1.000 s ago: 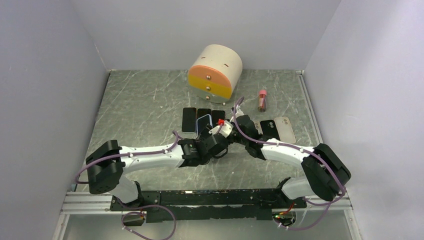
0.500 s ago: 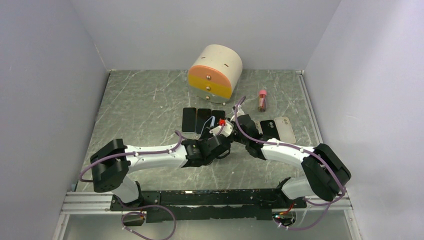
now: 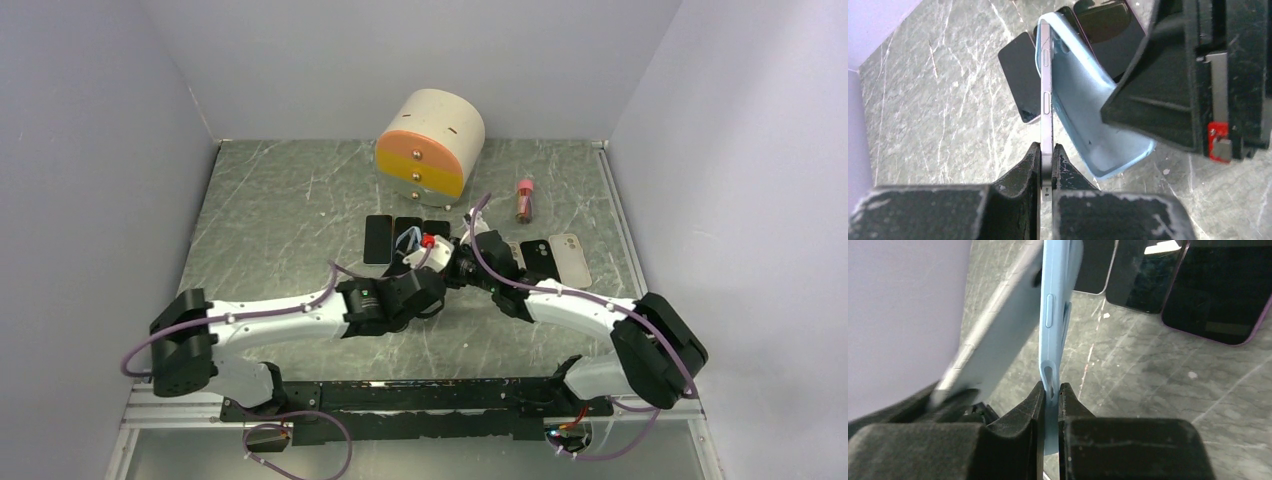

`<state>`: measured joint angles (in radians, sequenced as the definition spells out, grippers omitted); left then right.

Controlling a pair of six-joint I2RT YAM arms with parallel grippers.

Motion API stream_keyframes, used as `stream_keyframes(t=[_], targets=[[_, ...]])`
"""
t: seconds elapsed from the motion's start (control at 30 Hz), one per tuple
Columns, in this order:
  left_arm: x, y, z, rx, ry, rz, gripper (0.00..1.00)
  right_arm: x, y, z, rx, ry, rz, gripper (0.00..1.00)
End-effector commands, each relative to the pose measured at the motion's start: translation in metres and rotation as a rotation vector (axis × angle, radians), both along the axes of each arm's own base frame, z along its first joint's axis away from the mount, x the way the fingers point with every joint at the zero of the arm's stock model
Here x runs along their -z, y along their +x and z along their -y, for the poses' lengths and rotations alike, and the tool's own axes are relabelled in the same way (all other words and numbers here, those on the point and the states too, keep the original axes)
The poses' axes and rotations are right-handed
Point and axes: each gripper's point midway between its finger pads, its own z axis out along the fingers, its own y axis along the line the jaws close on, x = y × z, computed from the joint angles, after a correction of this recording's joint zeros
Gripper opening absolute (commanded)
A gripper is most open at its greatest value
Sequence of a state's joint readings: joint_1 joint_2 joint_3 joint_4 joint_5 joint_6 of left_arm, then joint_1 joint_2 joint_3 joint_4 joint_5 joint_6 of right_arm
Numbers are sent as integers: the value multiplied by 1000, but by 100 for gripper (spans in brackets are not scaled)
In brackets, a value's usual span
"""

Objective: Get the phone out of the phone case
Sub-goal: Remove the phone case from the phone, then place the phone case at the center of the board.

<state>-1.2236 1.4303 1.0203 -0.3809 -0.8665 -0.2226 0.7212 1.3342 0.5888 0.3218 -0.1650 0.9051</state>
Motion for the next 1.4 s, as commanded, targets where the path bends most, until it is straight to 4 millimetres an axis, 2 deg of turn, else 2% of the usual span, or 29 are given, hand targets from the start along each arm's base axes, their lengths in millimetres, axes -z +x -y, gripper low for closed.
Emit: stream_keyframes(t=[0.0,0.17,0.33,0.77,0.9,0.97,1.07,1.23,1.37], targets=[[-58,-12,7,40,-229,49,2,-20,24,17,80,-43,111,0],[-76,-21,-1,80,-305,47,2,-14,27,37,102,-97,113,0],[-77,-16,-24,19,-254,99,3,-4,28,67,124,-153,97,0],[-40,17,-87,-214,-117,111,2,48,8,131,88,-322,-91,0],[-28,25,-97,-248,-91,104,3,60,9,146,104,-371,-126,0],[-24,29,-99,-258,-95,101,3,66,10,147,92,-380,-144,0],[-22,32,-101,-260,-109,98,3,72,11,148,72,-406,-159,6],[-21,36,-107,-281,-103,110,3,80,16,160,90,-491,-166,25],[-14,43,-113,-308,-81,100,2,75,20,170,119,-547,-138,39]])
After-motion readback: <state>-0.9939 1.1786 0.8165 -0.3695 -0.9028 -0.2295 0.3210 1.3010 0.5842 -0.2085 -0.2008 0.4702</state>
